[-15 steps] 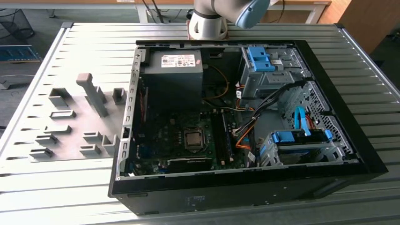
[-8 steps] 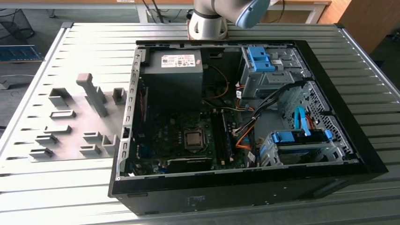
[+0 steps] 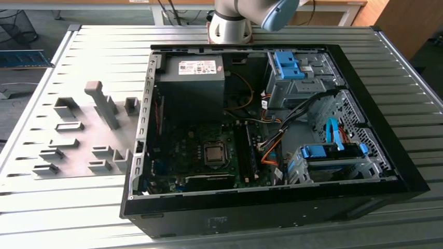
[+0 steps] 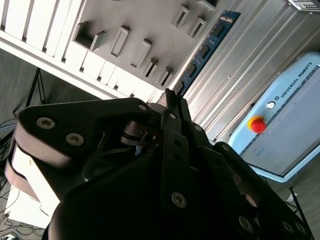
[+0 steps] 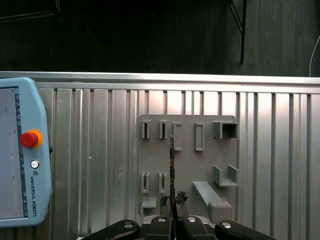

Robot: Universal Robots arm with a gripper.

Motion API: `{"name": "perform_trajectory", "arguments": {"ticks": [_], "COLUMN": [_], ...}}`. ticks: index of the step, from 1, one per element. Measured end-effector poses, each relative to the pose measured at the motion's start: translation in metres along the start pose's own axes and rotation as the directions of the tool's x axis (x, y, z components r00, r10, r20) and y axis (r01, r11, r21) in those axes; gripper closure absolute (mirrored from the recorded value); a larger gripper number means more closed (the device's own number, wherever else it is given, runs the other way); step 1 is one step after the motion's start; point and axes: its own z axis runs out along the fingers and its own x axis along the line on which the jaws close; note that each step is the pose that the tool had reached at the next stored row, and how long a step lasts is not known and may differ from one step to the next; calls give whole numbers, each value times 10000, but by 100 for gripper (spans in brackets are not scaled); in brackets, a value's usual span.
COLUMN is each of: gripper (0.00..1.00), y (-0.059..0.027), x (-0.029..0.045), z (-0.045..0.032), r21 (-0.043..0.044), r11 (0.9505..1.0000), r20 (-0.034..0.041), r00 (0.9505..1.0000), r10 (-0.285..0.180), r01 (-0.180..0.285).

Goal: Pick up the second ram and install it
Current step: 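Pick up the second ram and move it above second insertion slot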

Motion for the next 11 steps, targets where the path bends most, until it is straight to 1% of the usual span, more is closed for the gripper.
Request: {"name": "perform_trajectory", "arguments": {"ticks": [11], "gripper": [86], "y": [-88], "x": [0], "z": [0], "r21": [1], "r11": [10000], "r20": [-1], "r00": [10000], "r10": [0], "r01": [0]}}
